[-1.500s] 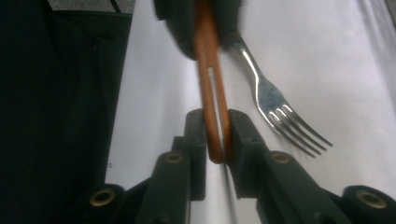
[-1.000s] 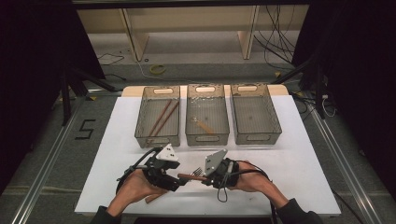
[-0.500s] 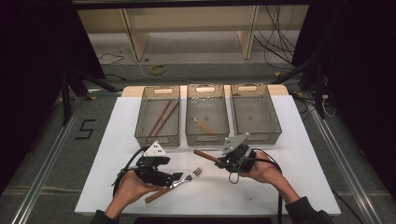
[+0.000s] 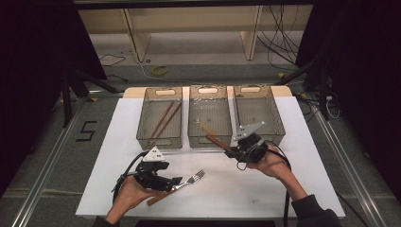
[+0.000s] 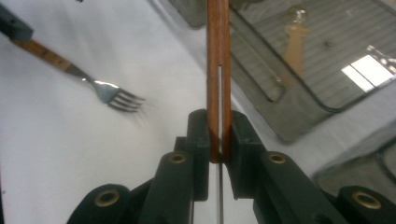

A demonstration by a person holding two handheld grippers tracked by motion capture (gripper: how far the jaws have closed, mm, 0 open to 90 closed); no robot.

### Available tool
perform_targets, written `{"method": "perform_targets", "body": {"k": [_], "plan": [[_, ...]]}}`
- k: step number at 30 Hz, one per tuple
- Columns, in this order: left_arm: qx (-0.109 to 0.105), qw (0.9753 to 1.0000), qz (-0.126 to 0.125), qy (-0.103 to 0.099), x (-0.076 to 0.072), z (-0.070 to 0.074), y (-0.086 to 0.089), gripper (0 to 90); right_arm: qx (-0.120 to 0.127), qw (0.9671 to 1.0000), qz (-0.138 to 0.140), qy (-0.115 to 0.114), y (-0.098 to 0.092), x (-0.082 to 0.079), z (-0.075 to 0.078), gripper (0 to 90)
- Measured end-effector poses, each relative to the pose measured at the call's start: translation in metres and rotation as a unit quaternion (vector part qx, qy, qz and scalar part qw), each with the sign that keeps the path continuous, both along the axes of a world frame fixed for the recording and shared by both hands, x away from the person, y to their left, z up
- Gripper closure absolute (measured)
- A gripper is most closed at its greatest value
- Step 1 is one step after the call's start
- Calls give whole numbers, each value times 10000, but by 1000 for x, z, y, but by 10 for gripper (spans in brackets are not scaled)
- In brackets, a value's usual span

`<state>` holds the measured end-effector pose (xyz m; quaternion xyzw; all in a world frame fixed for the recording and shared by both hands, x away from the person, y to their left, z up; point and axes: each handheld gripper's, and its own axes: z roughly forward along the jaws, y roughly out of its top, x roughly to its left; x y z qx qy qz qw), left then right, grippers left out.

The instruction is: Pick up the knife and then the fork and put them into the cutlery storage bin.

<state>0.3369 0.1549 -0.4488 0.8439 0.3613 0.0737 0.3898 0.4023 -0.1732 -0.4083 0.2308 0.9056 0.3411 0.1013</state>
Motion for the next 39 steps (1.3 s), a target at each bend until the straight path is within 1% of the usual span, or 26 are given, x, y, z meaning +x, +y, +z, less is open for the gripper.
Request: {"method": "perform_targets", "body": {"k": [6,8,12,13,17,21,27,31,33,39], "plan": [[-10,10000,38,0,-1,-2,2,232,139,9995,-279,7,-9,13,7,812],[14,10000,26,-3,-2,-3,2,231,160,9992,-377,16,-11,17,9,812],[-18,10000,49,2,-3,-5,3,229,172,9984,-538,23,-16,26,14,812],[1,10000,43,-11,-3,-5,4,229,214,9980,-591,36,-18,28,16,812],[-72,9999,89,-34,-3,-5,6,228,251,9968,-761,30,-23,39,22,812],[-27,10000,52,-25,-4,-6,6,228,364,9948,-944,98,-29,50,28,812],[-20,10000,72,34,-5,-9,7,227,362,9924,-1168,118,-35,65,33,812],[7,10000,73,33,-5,-10,9,228,435,9908,-1273,140,-38,74,38,812],[5,10000,84,47,-5,-10,10,228,404,9900,-1344,127,-39,78,39,812],[-2,9999,103,42,-6,-11,10,229,483,9862,-1574,160,-40,93,42,812]]}}
